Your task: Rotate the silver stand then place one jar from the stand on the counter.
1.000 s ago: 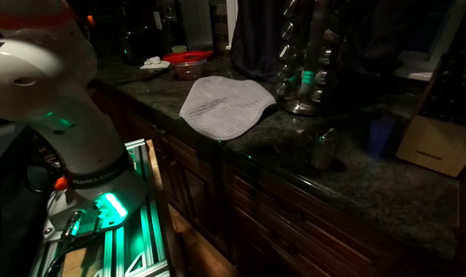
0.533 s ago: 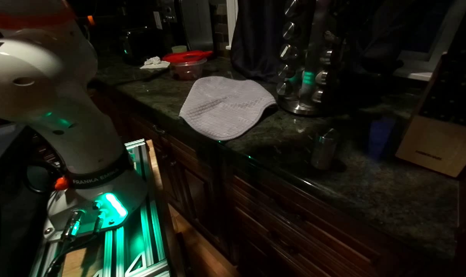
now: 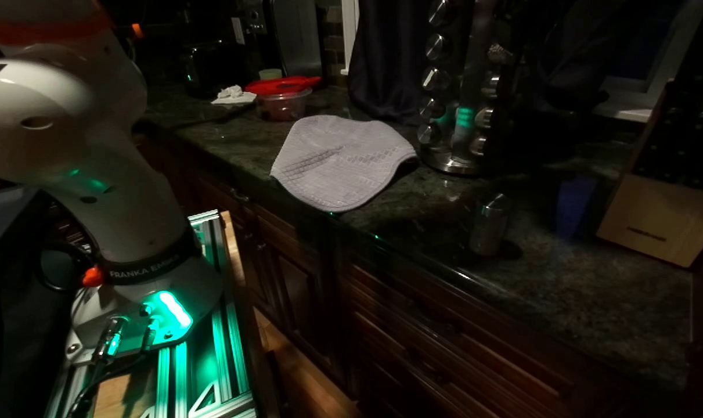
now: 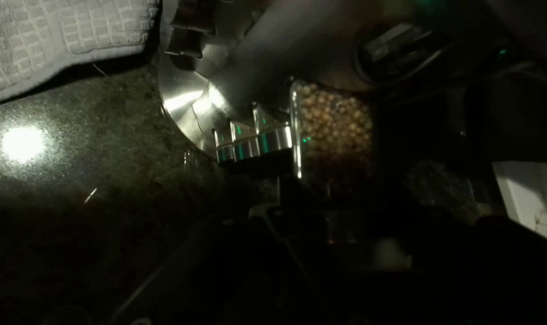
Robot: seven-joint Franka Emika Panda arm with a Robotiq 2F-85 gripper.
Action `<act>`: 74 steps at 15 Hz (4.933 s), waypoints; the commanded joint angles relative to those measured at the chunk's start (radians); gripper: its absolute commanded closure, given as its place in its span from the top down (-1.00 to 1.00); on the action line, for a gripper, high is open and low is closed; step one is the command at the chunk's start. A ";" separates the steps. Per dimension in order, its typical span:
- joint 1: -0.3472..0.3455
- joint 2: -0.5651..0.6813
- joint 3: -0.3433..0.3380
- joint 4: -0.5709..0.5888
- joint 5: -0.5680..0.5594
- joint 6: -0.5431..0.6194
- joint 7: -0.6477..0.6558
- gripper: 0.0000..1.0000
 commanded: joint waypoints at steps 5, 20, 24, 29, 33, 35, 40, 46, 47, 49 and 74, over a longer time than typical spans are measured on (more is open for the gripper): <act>-0.015 -0.025 -0.014 -0.027 0.045 0.020 0.053 -0.50; -0.009 -0.051 0.002 -0.035 -0.008 0.068 0.019 -0.50; -0.018 -0.062 -0.008 -0.054 0.039 0.060 0.049 -0.50; -0.028 -0.061 -0.021 -0.065 0.072 0.070 0.084 -0.50; -0.036 -0.072 -0.026 -0.057 0.061 0.110 0.093 -0.50; -0.036 -0.079 -0.023 -0.045 0.044 0.130 0.090 -0.50; -0.036 -0.095 -0.007 -0.042 -0.074 0.186 0.107 -0.50; -0.043 -0.119 0.038 -0.125 -0.454 0.398 0.209 -0.50; -0.045 -0.124 0.045 -0.140 -0.515 0.410 0.233 -0.50; -0.047 -0.140 0.062 -0.184 -0.634 0.432 0.274 -0.50; -0.233 -0.238 0.332 -0.582 -1.930 0.596 1.313 -0.50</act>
